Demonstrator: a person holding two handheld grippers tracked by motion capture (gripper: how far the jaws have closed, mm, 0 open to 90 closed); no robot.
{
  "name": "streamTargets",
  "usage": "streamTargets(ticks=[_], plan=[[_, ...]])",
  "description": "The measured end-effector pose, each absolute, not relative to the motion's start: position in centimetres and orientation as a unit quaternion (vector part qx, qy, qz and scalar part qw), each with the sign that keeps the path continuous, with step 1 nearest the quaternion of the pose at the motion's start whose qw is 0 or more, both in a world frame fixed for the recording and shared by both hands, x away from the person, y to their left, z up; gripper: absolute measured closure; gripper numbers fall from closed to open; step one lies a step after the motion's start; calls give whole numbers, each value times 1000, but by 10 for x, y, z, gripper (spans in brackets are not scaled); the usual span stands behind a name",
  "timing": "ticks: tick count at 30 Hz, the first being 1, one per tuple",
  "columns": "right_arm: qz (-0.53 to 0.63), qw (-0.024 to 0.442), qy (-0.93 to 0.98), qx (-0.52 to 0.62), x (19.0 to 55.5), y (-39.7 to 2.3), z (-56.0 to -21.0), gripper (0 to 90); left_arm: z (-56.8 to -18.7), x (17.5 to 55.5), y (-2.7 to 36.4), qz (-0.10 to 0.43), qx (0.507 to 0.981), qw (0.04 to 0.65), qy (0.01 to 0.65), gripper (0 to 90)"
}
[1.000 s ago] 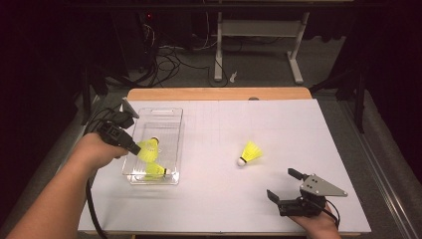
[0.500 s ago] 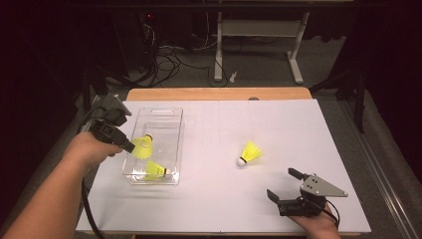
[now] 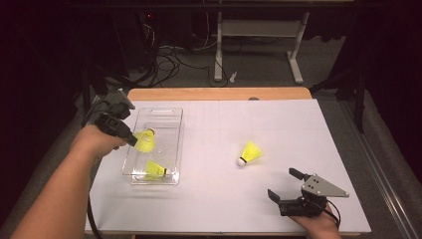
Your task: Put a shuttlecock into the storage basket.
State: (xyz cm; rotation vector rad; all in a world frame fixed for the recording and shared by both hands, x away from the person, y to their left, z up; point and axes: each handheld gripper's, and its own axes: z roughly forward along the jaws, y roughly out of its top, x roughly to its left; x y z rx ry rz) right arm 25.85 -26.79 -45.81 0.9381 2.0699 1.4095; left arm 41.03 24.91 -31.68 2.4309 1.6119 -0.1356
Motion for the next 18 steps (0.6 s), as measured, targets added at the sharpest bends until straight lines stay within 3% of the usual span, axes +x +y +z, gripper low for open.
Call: streamTargets(ticks=[18], plan=[[514,230,753,341,260,-269,-459,0,-334,432,259,-36,807,121,576,897]])
